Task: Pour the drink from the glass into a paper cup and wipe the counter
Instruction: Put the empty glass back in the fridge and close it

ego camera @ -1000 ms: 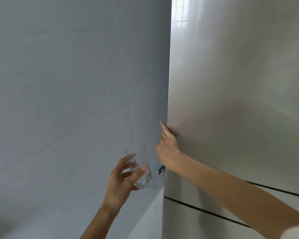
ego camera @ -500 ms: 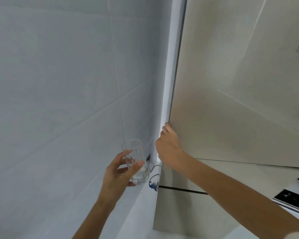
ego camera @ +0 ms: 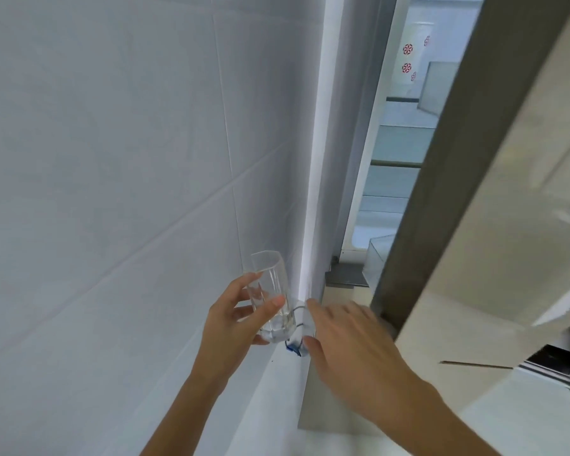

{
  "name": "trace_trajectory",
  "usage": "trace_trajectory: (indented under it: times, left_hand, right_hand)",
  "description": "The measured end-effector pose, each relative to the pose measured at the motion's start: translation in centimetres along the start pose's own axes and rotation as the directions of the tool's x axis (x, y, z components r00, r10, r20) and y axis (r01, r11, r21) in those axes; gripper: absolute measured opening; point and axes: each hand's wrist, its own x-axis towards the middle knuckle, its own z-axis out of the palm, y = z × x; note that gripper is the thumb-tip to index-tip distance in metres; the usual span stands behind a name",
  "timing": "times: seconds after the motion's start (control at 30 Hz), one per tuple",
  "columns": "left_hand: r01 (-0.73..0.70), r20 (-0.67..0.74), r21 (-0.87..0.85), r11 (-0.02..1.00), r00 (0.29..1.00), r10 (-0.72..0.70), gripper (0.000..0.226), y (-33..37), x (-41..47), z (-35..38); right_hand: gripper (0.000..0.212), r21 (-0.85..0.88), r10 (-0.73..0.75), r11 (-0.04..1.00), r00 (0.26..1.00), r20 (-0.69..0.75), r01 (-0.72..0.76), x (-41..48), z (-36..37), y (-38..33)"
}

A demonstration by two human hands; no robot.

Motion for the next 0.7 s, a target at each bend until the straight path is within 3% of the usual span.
trace_trajectory:
  times: [0.1,0.23,0.37,0.47,0.7]
  left_hand:
    - [-0.031,0.048,-0.005,1.0,0.998,0.031,0.056,1.1,0.4,0.6]
    - [-0.067,0.128,-0.048,0.997,0.989,0.073,0.049,3.1,1.0,2.4]
    - [-0.086,0.171,-0.085,0.993,0.98,0.1,0.056,5.0,1.7,4.2]
    - [-0.12,0.219,-0.093,0.988,0.966,0.138,0.054,6.6,2.5,5.4]
    - [-0.234,0.287,-0.151,0.96,0.919,0.269,0.052,11.4,4.4,9.1]
  right_hand:
    - [0.058,0.219,0.068,0.974,0.997,-0.044,-0.057,-0.3,0.3,0.0]
    - [0.051,0.416,0.144,0.907,0.975,-0.169,-0.062,0.3,0.9,0.8]
    - [0.051,0.537,0.237,0.842,0.928,-0.288,-0.048,0.9,0.8,1.7]
    - [0.051,0.615,0.336,0.787,0.872,-0.355,-0.053,1.1,0.2,2.4]
    - [0.04,0.738,0.489,0.665,0.68,-0.547,0.116,2.0,-2.6,4.0]
